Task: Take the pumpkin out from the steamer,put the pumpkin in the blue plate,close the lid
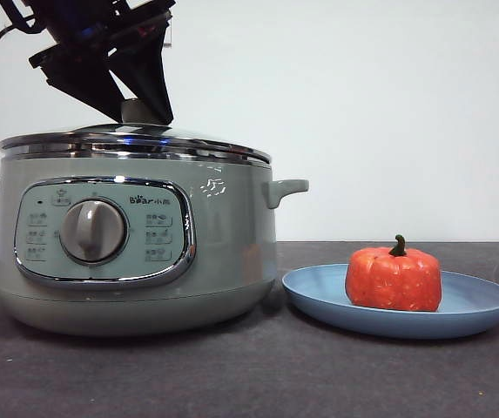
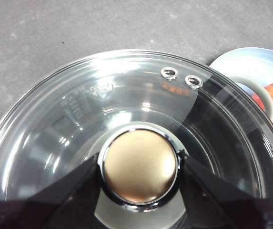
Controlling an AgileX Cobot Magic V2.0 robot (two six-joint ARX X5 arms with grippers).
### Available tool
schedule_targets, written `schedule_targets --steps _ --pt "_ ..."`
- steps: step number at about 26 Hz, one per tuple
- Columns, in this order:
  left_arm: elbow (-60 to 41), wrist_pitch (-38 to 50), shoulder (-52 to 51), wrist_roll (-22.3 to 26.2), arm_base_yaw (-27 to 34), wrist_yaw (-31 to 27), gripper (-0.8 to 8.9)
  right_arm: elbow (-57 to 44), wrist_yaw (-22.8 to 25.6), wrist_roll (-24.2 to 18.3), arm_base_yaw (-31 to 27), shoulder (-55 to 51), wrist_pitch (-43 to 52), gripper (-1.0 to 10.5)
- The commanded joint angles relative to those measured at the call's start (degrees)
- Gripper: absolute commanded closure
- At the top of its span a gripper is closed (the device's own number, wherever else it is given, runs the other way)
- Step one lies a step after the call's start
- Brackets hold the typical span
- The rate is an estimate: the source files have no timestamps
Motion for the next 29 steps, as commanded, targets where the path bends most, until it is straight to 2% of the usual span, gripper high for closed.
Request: schedule_targets --steps 1,5,18,19,22,23,29 --pt "0.22 -0.20 0.72 0.90 -0.04 -0.04 8.22 -0.35 0.13 0.55 0.07 -0.07 0.35 4.5" --pt "0.15 -0.04 0.72 2.64 -0.04 -0.59 8.22 -0.35 0.11 0.55 0.04 -0.07 0.33 4.5" --pt "0.13 -1.07 0.72 2.34 -0.79 -1.57 7.99 -0.35 0.02 0.55 0.04 -0.09 0.28 4.5" --pt "0.13 -1.73 0.72 2.36 -0.79 -1.57 7.45 -0.35 0.00 0.57 0.04 -0.09 0.26 4.5" --pt "0.13 -3.32 0.72 2.34 -0.79 -1.60 4.42 -0.35 -0.04 0.55 0.04 -0.09 0.26 4.5" --pt "0.13 -3.67 0.70 2.36 -0.79 -1.62 3.95 -0.35 -0.07 0.55 0.04 -0.09 0.26 4.5" --pt "0.15 -4.39 -0.02 2.36 -0.79 -1.68 4.03 -0.35 -0.07 0.55 0.04 -0.09 0.26 4.5"
